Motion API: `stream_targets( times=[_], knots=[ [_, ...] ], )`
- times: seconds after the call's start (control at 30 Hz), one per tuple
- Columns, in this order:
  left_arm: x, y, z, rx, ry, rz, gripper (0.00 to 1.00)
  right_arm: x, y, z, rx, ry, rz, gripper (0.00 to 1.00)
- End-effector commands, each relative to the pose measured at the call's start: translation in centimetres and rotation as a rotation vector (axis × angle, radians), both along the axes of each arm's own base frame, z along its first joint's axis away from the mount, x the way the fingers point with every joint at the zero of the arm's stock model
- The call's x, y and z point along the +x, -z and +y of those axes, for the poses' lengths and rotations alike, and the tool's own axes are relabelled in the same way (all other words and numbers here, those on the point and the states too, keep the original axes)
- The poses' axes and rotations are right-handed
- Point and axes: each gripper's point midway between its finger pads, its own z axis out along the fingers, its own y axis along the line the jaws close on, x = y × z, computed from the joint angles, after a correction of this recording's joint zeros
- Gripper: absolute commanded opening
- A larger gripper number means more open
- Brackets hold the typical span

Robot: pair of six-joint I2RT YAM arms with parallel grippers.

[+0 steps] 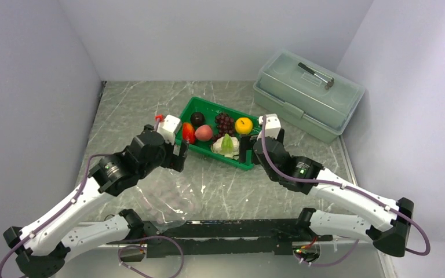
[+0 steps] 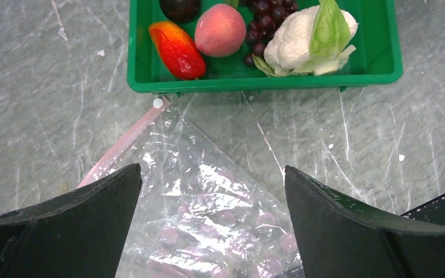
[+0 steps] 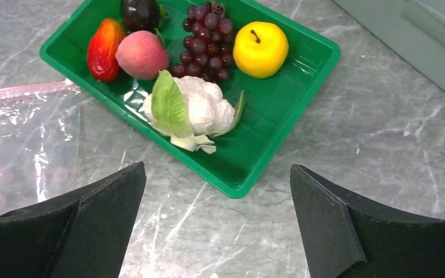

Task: Place the food in the zip-top bag and seal the zipper
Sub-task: Move the bin to the center of the board.

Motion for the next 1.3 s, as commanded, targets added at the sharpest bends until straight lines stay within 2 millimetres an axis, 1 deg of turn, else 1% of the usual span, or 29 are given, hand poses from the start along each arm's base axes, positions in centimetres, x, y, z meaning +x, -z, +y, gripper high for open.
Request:
stream_targets(
  times=[0.0,0.13,0.23,0.37,0.57,0.7,0.87,0.93,1.17,1.27],
  knots=[
    [0.0,-1.5,1.3,-0.028,-0.051,-0.066,0.99,-0.3,-1.7,-1.5,-0.001,0.034,-0.026,1.0],
    [-0.3,-2.3,1.7,-0.059,-0.063,-0.079,0.99,-0.6,-2.0,-2.1,-0.012,0.031,-0.028,1.0],
    [-0.4,-2.6,2.0,-0.069,-0.069,-0.094,0.99,-1.2,-1.9,-1.5,-0.047,-0.051,-0.014,1.0],
    [-0.3,-2.7,2.9,-0.048,-0.095,-0.113,0.99,-1.6,-1.8,-0.9,-0.074,-0.114,-0.001,1.0],
    [-0.1,-2.7,4.3,-0.013,-0.159,-0.132,0.99,-1.7,-1.3,0.6,-0.105,-0.198,0.014,1.0],
    [0.0,-2.9,4.7,-0.016,-0.171,-0.149,0.99,-1.9,-1.0,2.2,-0.109,-0.269,0.032,0.99],
    [-0.1,-3.1,5.0,-0.016,-0.185,-0.153,0.99,-2.5,-0.5,5.3,-0.086,-0.375,0.08,0.97],
    [-0.1,-3.1,5.0,-0.018,-0.186,-0.154,0.99,-2.6,0.2,6.5,-0.104,-0.398,0.098,0.97],
    [-0.3,-3.5,5.5,-0.03,-0.201,-0.168,0.99,-1.7,1.5,9.5,-0.16,-0.425,0.121,0.95],
    [-0.5,-3.9,5.8,-0.048,-0.204,-0.179,0.99,-1.1,2.0,10.8,-0.185,-0.441,0.138,0.89]
  ],
)
